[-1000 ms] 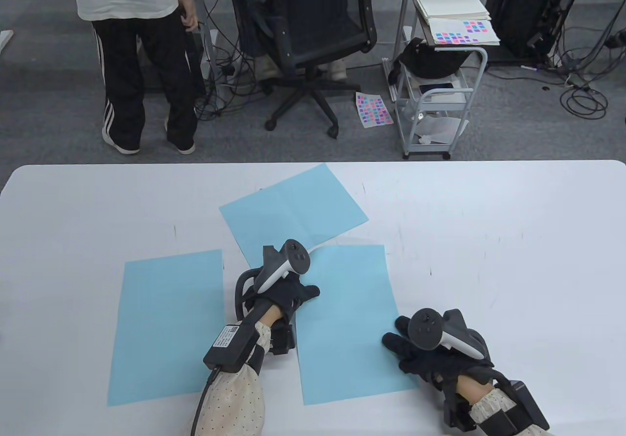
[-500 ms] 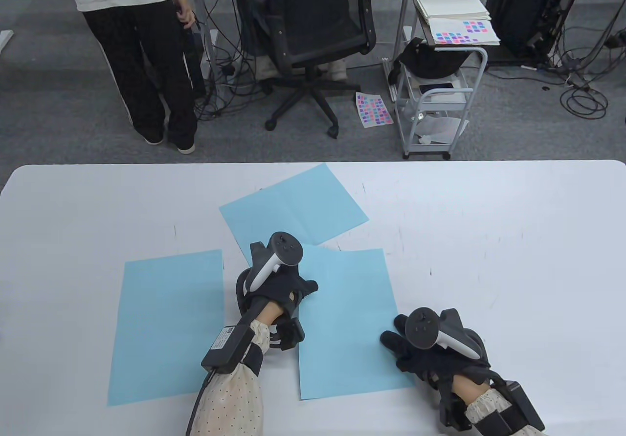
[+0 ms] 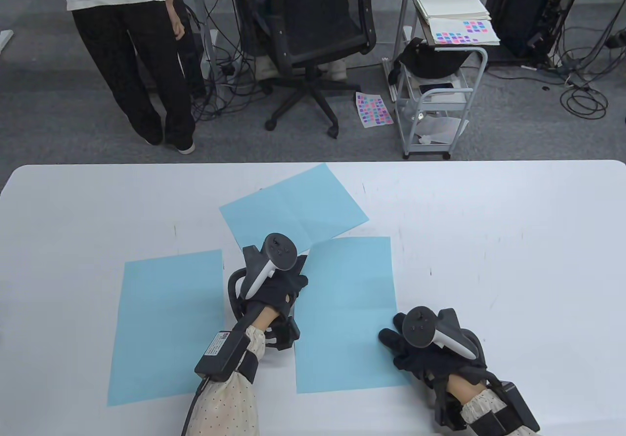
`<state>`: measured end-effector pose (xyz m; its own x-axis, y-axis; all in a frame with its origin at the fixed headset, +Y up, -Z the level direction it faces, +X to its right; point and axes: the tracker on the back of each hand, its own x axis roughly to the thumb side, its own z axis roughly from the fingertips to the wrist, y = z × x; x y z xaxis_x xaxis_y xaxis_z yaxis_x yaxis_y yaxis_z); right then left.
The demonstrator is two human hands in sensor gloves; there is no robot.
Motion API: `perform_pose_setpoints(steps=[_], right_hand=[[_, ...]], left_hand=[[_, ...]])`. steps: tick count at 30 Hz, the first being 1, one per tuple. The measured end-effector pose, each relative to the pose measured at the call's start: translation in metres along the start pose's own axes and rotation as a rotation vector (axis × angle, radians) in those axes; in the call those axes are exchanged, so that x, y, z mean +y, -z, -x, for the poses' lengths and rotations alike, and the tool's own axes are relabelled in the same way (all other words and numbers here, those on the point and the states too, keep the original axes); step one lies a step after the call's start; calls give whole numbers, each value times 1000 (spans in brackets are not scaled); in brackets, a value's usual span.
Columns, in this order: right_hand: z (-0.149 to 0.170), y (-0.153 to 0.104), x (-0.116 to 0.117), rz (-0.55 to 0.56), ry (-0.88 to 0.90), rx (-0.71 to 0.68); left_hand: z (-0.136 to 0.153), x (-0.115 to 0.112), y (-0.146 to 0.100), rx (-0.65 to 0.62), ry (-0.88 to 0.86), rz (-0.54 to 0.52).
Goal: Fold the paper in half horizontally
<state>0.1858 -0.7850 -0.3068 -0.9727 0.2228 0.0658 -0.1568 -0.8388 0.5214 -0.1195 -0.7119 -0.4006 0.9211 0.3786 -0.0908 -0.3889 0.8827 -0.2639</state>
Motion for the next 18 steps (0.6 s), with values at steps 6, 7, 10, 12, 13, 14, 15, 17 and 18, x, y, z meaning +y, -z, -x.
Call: perform_pose_setpoints(steps=[6,7,10,12,13,14,15,17,18], right_hand=[[-1,0,-1,-17,9,17],[-1,0,0,-16,14,20],[-2,1,0,-22,22,29],[-2,1,0,-30,15,29],[-2,1,0,-29,19,28],[-2,2,0,-30,27,27],[-1,2,0,-32,33,28],[-1,2,0,-39,42,30],[-1,2,0,-40,42,32]], left_hand=[[4,-2,-21,-51,-3,18],[5,-3,-25,-57,-2,27],[10,-6,-33,-62,-30,40],[12,-9,-39,-69,-34,39],[12,-10,-41,-73,-28,34],[13,-11,-45,-78,-10,27],[14,-12,-47,-81,5,20],[15,-16,-53,-87,52,-1],[16,-17,-55,-89,71,-10]])
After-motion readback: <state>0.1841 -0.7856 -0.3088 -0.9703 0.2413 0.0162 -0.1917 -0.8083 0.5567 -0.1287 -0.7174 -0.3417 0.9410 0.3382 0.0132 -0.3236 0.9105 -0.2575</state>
